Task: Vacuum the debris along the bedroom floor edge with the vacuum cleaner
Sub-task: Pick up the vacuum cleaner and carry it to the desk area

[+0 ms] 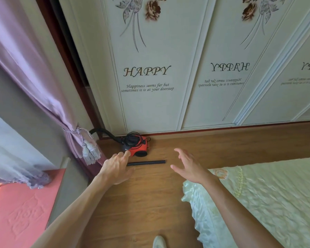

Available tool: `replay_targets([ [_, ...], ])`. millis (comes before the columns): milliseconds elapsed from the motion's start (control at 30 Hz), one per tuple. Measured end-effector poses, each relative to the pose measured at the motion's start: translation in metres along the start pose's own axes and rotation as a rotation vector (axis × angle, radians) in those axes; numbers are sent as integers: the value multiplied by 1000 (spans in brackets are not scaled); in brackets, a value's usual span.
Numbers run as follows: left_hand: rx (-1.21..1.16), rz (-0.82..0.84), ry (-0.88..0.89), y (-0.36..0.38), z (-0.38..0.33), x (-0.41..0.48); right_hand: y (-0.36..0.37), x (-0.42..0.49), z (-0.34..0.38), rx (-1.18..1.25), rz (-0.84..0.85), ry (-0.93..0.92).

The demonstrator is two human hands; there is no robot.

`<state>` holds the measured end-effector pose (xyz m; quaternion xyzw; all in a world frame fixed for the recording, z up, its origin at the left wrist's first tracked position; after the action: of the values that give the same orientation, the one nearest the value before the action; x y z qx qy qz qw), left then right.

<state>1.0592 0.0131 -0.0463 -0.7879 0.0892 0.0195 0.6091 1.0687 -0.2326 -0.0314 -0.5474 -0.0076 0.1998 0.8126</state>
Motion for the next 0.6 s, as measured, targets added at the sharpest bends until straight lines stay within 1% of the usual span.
replay_targets([
  [233, -35, -8, -49, -5, 13, 58, -8, 66, -19, -16, 45, -21],
  [433, -79, 19, -128, 0, 47, 101, 4, 127, -15, -35, 105, -66],
  [600, -96, 40, -142, 3, 80, 154, 13, 197, -8, -51, 138, -70],
])
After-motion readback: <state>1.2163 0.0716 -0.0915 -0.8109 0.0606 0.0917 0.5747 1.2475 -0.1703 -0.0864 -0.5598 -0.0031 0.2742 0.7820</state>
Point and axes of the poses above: each hand's wrist, its own x-axis towards the middle knuckle, its own y-axis out of the palm, z = x × y, the point moved 10 cm from there along x, towards the middle knuckle, and after that the axes turned 5 degrees about -x, right-handed, at the moved point
